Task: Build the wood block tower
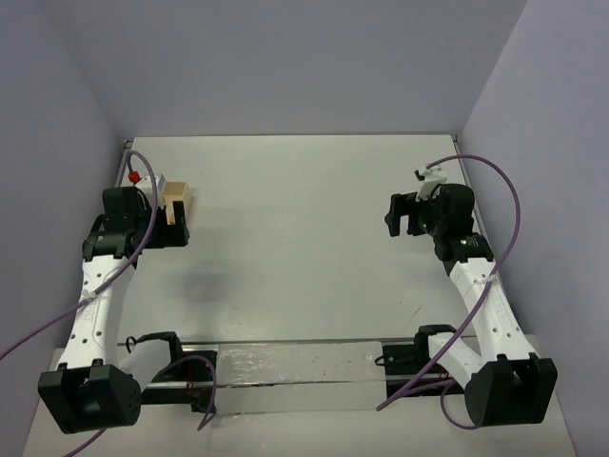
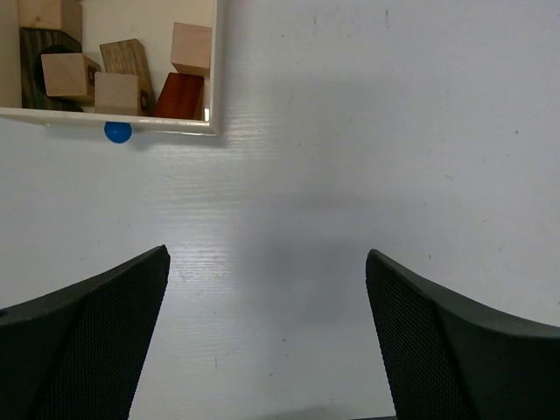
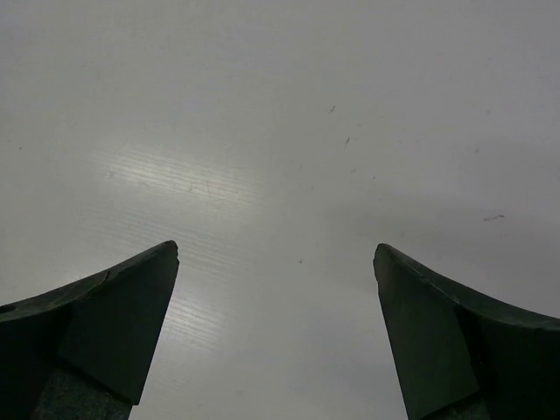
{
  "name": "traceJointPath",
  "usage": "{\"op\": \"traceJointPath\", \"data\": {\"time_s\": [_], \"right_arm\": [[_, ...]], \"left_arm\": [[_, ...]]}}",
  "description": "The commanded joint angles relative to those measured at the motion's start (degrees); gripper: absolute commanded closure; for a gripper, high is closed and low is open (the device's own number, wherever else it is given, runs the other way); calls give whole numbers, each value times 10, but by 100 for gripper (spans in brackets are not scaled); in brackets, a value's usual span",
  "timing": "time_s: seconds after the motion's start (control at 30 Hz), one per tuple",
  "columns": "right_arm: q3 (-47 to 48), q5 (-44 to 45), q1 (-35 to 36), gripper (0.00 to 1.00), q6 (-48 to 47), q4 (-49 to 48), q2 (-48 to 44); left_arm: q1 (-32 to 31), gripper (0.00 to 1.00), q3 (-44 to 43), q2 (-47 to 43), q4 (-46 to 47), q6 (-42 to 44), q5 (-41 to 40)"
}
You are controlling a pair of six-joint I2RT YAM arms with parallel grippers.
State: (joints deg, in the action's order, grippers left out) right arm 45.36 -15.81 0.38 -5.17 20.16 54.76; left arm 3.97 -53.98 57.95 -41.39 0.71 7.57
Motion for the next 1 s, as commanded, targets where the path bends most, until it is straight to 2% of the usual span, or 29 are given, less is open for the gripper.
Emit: {"op": "traceJointPath", "data": {"time_s": [0.0,0.23,0.33,0.57,0.77,0.97], "right_arm": [[-3,-7,1,0,-12,-8,-12],[-8,-9,0,0,-16,-7,-7],[-11,-13,0,0,-15,-12,-4],[-5,-17,0,0,-16,-13,7],[11,-21,1,0,-20,-13,26],[9,-23,0,0,-15,-24,35]], "left_arm": [[3,1,-3,3,20,-2,-9],[3,2,-4,8,21,-2,-11],[3,5,-11,19,31,-29,-26],[8,12,-87,107,39,-59,-70],[79,16,-188,197,14,-29,-46],[139,28,-283,308,-37,54,-4]]}}
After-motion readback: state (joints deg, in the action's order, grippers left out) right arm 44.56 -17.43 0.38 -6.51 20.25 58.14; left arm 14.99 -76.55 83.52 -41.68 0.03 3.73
